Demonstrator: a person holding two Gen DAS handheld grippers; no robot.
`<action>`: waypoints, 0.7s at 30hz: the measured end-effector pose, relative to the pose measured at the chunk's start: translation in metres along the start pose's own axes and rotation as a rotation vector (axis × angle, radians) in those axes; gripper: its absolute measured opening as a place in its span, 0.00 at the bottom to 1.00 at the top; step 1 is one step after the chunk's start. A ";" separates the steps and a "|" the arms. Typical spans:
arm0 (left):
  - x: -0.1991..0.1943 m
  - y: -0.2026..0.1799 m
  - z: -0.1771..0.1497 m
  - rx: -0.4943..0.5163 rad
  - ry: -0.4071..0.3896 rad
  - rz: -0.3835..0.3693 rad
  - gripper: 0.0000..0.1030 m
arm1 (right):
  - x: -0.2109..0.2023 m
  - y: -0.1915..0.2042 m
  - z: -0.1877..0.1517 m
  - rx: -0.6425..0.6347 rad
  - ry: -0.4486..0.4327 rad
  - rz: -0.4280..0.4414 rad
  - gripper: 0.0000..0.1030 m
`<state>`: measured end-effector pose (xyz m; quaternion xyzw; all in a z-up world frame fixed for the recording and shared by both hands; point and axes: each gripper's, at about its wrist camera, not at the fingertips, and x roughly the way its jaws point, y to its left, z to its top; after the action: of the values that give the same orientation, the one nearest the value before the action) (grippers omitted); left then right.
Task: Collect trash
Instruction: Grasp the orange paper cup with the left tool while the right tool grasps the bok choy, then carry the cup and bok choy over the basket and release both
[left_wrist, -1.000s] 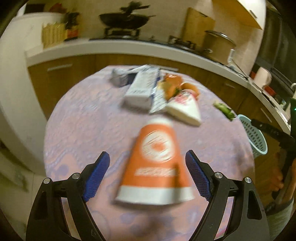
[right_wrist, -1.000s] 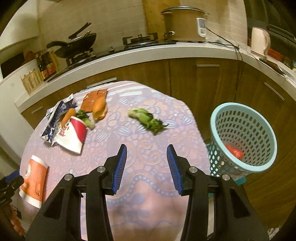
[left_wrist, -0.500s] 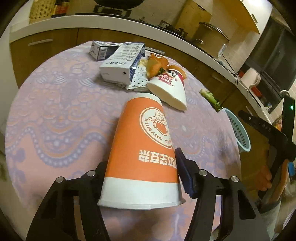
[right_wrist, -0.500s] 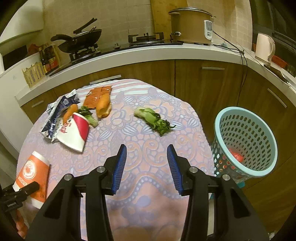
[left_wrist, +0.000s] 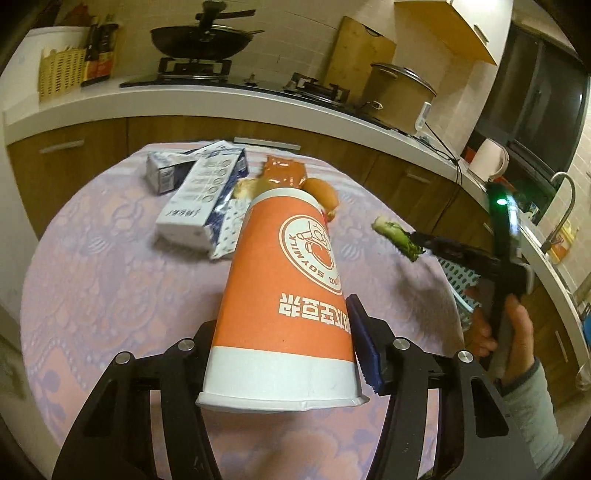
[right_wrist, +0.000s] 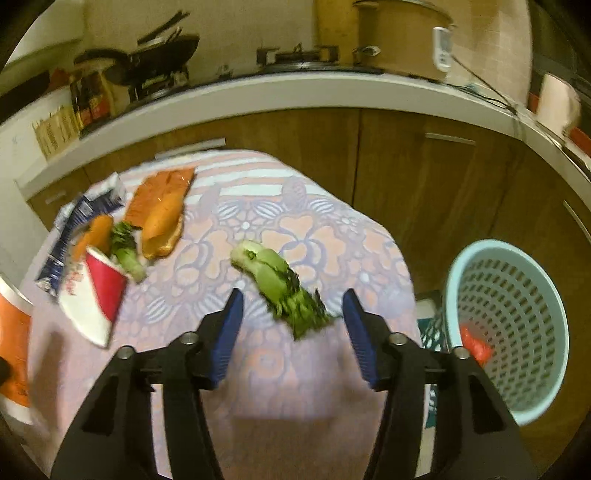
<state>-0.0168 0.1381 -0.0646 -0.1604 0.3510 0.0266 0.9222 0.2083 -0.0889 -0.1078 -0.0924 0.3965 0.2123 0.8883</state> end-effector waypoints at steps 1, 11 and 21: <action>0.003 -0.002 0.003 0.001 0.002 -0.004 0.53 | 0.008 0.001 0.002 -0.014 0.011 0.006 0.54; 0.026 -0.019 0.018 0.026 0.031 -0.031 0.53 | 0.040 0.005 0.012 -0.058 0.079 0.074 0.29; 0.043 -0.058 0.045 0.097 0.022 -0.069 0.53 | -0.009 -0.005 0.015 -0.053 -0.024 0.090 0.22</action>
<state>0.0533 0.0942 -0.0450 -0.1280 0.3563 -0.0240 0.9253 0.2152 -0.0915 -0.0908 -0.0953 0.3839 0.2636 0.8798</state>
